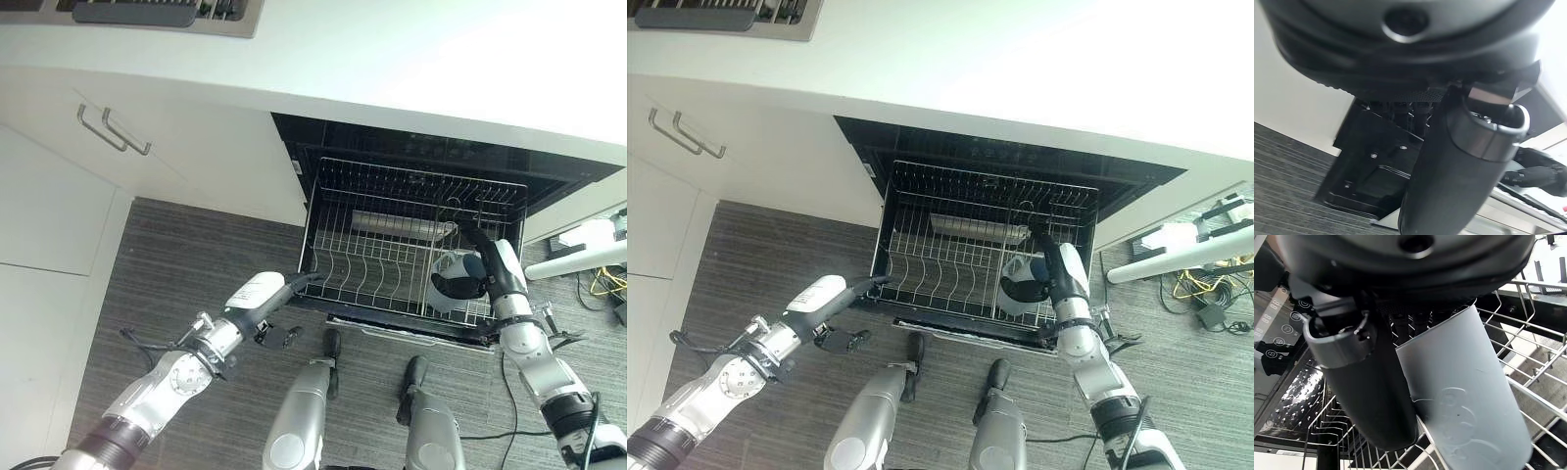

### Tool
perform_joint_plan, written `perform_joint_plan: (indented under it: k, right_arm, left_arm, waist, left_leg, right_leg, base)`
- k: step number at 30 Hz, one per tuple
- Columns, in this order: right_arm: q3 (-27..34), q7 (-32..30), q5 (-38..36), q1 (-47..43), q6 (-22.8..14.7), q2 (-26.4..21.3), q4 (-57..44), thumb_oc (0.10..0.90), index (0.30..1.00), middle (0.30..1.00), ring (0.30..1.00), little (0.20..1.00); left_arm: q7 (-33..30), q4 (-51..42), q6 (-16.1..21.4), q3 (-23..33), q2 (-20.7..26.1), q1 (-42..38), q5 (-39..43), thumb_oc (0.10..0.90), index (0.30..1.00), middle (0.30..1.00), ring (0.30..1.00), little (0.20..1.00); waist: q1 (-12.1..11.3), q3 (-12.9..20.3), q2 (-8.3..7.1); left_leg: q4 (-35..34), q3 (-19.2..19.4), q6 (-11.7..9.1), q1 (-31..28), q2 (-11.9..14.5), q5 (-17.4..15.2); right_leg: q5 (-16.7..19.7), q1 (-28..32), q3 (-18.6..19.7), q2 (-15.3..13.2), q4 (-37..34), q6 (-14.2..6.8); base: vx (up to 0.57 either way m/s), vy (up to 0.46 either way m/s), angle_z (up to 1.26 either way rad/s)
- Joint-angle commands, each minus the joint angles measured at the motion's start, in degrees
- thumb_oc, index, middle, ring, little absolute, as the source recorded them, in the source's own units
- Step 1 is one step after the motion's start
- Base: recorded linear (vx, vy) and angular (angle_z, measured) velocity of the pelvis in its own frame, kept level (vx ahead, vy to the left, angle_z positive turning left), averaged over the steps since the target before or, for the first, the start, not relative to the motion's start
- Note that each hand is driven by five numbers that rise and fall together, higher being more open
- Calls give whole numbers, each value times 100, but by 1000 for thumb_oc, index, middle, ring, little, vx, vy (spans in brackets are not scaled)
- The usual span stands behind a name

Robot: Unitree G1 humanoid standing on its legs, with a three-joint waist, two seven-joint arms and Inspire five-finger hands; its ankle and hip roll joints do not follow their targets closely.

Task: Place the dishes in the dishwasher.

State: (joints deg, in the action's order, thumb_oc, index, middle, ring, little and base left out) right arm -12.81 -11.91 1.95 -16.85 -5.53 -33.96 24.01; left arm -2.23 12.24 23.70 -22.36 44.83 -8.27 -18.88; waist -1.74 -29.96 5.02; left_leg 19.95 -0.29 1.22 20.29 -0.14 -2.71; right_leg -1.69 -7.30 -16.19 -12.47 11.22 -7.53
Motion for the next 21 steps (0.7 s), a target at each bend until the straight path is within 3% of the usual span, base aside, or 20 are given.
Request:
perform_joint_plan:
  k: [1,2,3,4,5,6,8,9,10,14,16,21]
  right_arm:
    - [-59,-254,46,97,-142,-371,6,800,900,900,900,900]
    - [-120,604,-237,187,226,-379,1,800,900,900,900,900]
    - [-196,199,-135,-94,104,-369,77,800,900,900,900,900]
    - [-269,363,-177,-43,221,-359,120,800,900,900,900,900]
    - [-267,38,-96,-69,149,-354,85,800,900,900,900,900]
    - [-223,684,-191,10,611,-361,-30,800,900,900,900,900]
    - [-272,-124,-251,-20,122,-369,-53,800,900,900,900,900]
    - [-235,-61,-330,0,200,-361,-112,800,900,900,900,900]
    - [-108,429,-368,77,616,-347,-313,800,900,900,900,900]
    - [25,61,238,319,615,-398,-695,800,900,900,900,900]
    - [110,156,477,370,863,-445,-932,800,900,900,900,900]
    - [374,387,425,564,1006,-622,-1543,800,900,900,900,900]
  left_arm:
    - [-356,-546,384,135,-140,-10,-20,800,900,900,900,900]
    - [-464,-351,529,117,-102,-19,1,800,900,900,900,900]
    - [-404,-430,389,61,-209,-49,-85,800,900,900,900,900]
    - [-344,-318,444,56,-206,-116,-40,800,900,900,900,900]
    - [-249,-374,364,47,-204,-154,-75,800,900,900,900,900]
    - [-213,-429,370,152,-138,-79,31,800,900,900,900,900]
    - [-191,-441,334,92,-82,-180,45,800,900,900,900,900]
    - [-182,-500,306,108,-77,-138,45,800,900,900,900,900]
    - [-152,-626,281,235,-66,-37,60,800,900,900,900,900]
    - [-62,-838,209,385,0,114,87,800,900,900,900,900]
    - [-19,-937,175,472,29,174,118,800,900,900,900,900]
    - [119,-1150,119,713,96,365,166,800,900,900,900,900]
  waist:
    - [-5,402,56]
    - [19,396,12]
    - [-39,385,13]
    - [-46,465,2]
    - [-50,457,19]
    - [-33,468,3]
    - [-59,436,-9]
    - [-56,445,-6]
    - [-37,426,-19]
    - [-2,432,-35]
    - [14,431,-51]
    - [56,435,-90]
  left_leg:
    - [-276,486,-188,-413,500,-674]
    - [-276,537,-196,-434,500,-666]
    - [-276,491,-172,-538,496,-743]
    - [-276,505,-176,-477,502,-680]
    - [-276,464,-165,-493,529,-686]
    - [-276,493,-158,-489,524,-687]
    - [-276,504,-156,-462,522,-675]
    - [-276,498,-164,-454,524,-678]
    - [-276,528,-145,-453,512,-691]
    - [-276,571,-148,-438,535,-668]
    - [-276,588,-155,-430,534,-671]
    - [-276,626,-163,-430,564,-666]
  right_leg:
    - [-791,-238,202,104,597,34]
    - [-783,-236,245,95,597,-9]
    - [-836,-134,200,98,597,16]
    - [-799,-193,237,97,597,20]
    - [-779,-174,176,122,597,43]
    - [-780,-176,190,126,597,34]
    - [-769,-191,162,109,597,40]
    - [-771,-195,154,113,597,36]
    - [-785,-197,166,119,597,34]
    - [-767,-209,146,127,597,18]
    - [-766,-221,153,131,597,5]
    - [-764,-234,172,163,597,-10]
  base:
    - [17,-7,-4]
    - [72,-22,-3]
    - [53,-34,-6]
    - [65,-49,-2]
    - [15,-33,5]
    - [1,-25,11]
    - [-37,-20,4]
    - [-35,-11,-1]
    - [-47,6,-1]
    - [-10,2,0]
    - [0,0,0]
    - [0,0,0]
